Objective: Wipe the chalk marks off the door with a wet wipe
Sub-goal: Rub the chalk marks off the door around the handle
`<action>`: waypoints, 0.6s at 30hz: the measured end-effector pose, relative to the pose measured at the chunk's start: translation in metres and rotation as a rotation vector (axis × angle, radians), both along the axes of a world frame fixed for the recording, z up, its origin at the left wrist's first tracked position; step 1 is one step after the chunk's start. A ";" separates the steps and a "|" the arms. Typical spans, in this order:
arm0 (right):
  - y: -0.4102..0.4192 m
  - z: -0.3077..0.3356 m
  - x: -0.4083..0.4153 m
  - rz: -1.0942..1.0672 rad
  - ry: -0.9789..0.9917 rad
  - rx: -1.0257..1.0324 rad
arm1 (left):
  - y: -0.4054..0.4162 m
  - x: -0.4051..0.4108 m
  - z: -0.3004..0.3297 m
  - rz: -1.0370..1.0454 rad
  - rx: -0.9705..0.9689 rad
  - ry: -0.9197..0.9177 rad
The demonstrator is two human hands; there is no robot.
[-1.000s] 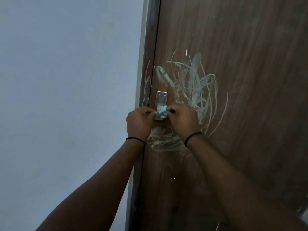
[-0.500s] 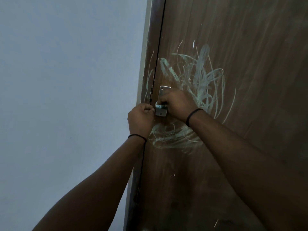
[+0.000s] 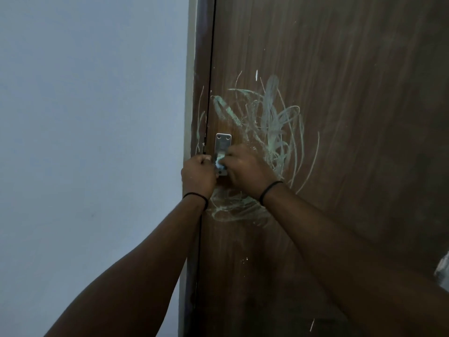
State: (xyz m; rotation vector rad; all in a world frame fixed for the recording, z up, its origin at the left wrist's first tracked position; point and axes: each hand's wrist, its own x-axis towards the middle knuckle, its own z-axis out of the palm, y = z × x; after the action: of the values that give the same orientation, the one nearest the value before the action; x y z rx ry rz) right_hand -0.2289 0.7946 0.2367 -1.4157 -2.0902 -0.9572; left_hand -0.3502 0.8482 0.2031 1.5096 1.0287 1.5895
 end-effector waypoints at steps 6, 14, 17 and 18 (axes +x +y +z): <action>-0.005 -0.016 0.047 0.031 -0.053 0.075 | 0.004 -0.007 0.002 -0.040 0.009 0.020; -0.014 -0.033 0.078 0.316 1.775 -0.177 | -0.002 0.001 -0.001 -0.055 0.094 0.050; 0.001 -0.027 0.060 0.521 2.011 -0.523 | -0.001 0.003 -0.001 -0.031 0.129 0.084; 0.006 -0.028 0.054 0.598 2.079 -0.581 | 0.001 0.002 -0.001 -0.018 0.134 0.104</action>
State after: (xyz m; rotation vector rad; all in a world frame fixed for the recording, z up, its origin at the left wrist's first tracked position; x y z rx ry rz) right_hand -0.1750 0.8003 0.2088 -0.8529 -0.7824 1.1311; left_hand -0.3479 0.8490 0.2021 1.7029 0.9780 1.6090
